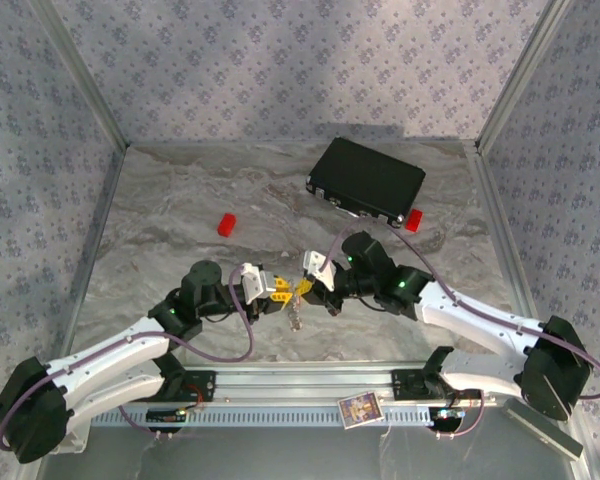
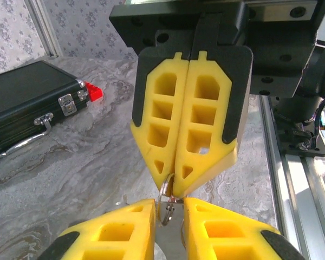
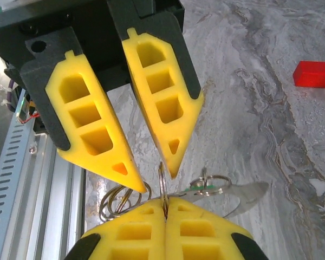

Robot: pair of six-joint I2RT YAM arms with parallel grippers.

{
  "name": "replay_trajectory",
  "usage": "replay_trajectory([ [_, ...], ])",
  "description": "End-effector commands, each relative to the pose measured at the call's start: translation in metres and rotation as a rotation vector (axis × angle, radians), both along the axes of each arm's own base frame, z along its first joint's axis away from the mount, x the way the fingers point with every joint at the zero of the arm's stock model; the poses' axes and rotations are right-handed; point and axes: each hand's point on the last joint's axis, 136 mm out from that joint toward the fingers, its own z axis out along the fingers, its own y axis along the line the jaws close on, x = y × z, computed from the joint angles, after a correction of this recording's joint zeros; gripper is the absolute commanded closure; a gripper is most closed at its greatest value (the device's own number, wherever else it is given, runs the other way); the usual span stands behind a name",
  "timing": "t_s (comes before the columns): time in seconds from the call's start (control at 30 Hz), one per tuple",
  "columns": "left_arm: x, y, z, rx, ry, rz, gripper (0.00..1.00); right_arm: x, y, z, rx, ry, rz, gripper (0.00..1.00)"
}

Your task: Put the keys on the keyring

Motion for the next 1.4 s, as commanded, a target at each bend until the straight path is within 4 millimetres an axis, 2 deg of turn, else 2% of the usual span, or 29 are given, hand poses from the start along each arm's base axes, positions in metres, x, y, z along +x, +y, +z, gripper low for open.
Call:
replay_trajectory([
  [0.0,-0.001,-0.001,0.016,0.004,-0.046,-0.013,0.79,0.001,-0.001,0.006,-0.064,-0.045,0.018,1.0],
  [0.27,-0.002,-0.001,0.012,0.07,-0.042,-0.032,0.84,-0.002,0.0,0.003,-0.174,-0.083,0.07,1.0],
  [0.53,-0.002,-0.003,0.011,0.078,-0.042,-0.043,0.9,-0.006,0.007,0.009,-0.169,-0.101,0.103,1.0],
  [0.67,-0.003,-0.003,0.011,0.08,-0.036,-0.052,0.99,-0.005,0.007,0.012,-0.152,-0.101,0.097,1.0],
  [0.7,-0.004,-0.003,0.011,0.078,-0.037,-0.055,1.0,-0.006,0.007,0.012,-0.147,-0.099,0.094,0.98],
  [0.87,-0.003,-0.003,0.013,0.045,-0.048,-0.048,1.0,-0.002,0.002,0.013,-0.089,-0.082,0.045,0.74],
  [0.93,-0.002,-0.004,0.014,0.019,-0.056,-0.038,1.0,-0.002,0.001,0.011,-0.061,-0.06,0.03,0.7],
  [1.37,-0.003,-0.004,0.017,-0.081,-0.051,-0.024,1.0,0.002,0.0,0.002,-0.005,-0.015,-0.024,0.68],
])
